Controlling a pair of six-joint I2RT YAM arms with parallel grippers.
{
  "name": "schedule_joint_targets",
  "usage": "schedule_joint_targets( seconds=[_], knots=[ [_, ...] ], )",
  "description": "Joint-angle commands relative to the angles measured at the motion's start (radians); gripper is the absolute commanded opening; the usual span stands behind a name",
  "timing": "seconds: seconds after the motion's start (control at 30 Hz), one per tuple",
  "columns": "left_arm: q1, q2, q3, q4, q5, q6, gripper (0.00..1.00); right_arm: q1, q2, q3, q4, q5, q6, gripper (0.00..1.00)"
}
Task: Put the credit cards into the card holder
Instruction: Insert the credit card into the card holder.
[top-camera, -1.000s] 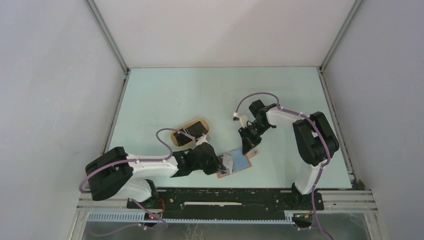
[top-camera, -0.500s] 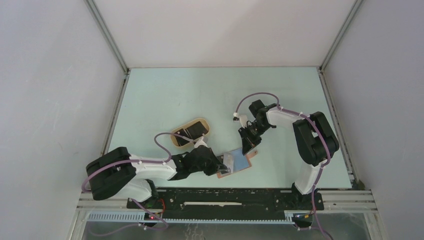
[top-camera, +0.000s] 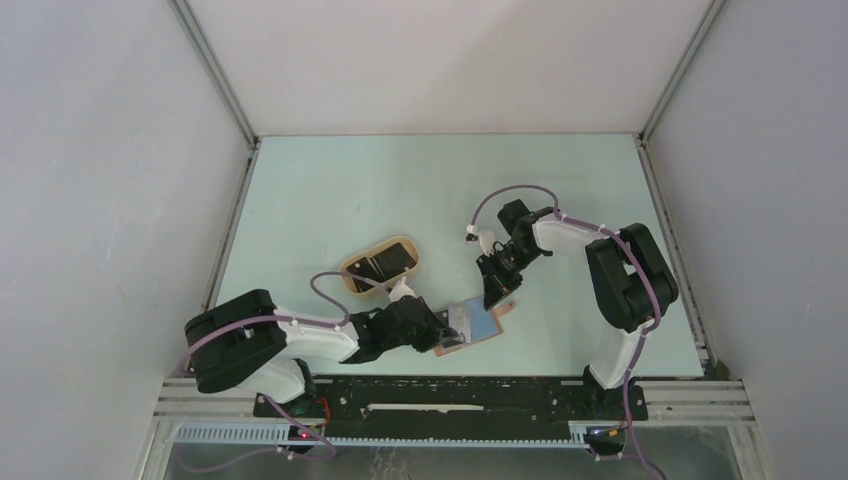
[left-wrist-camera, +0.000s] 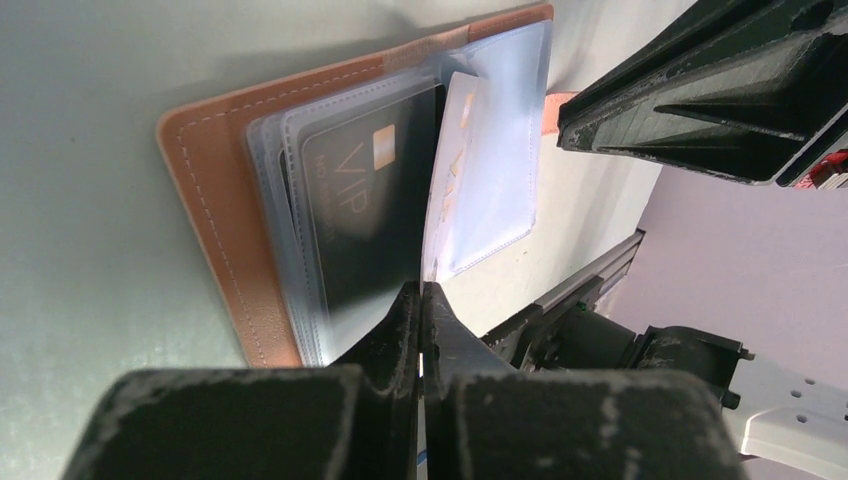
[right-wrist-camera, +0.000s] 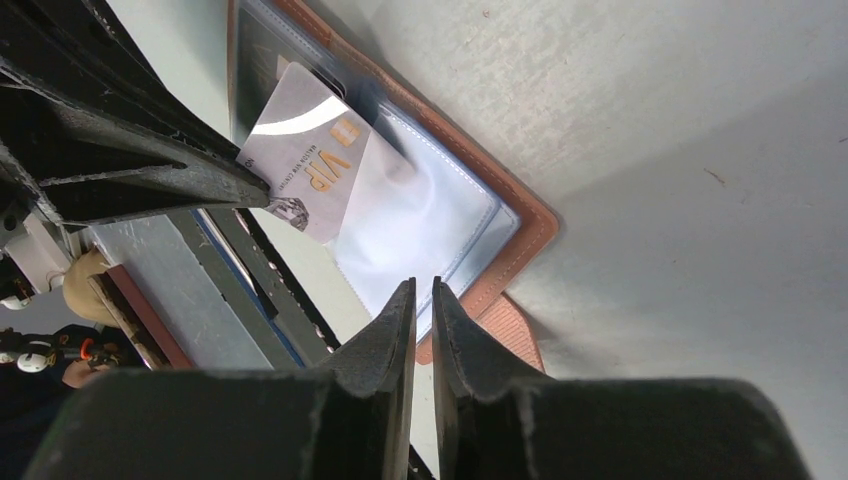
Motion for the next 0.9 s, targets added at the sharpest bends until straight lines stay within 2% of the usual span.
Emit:
schedule_joint_targets(
  seconds=[0.0, 0.87],
  knots=[
    [-0.016, 0.016, -0.035, 0.006, -0.073, -0.026, 0.0, 0.003, 0.015, 0.033, -0.008, -0.023, 0.009, 0.18],
    [-0.113, 0.104, -0.059, 0.078, -0.237, -0.08, 0.0, 0.023, 0.067, 0.032, -0.009, 0.046, 0.02, 0.12]
  ],
)
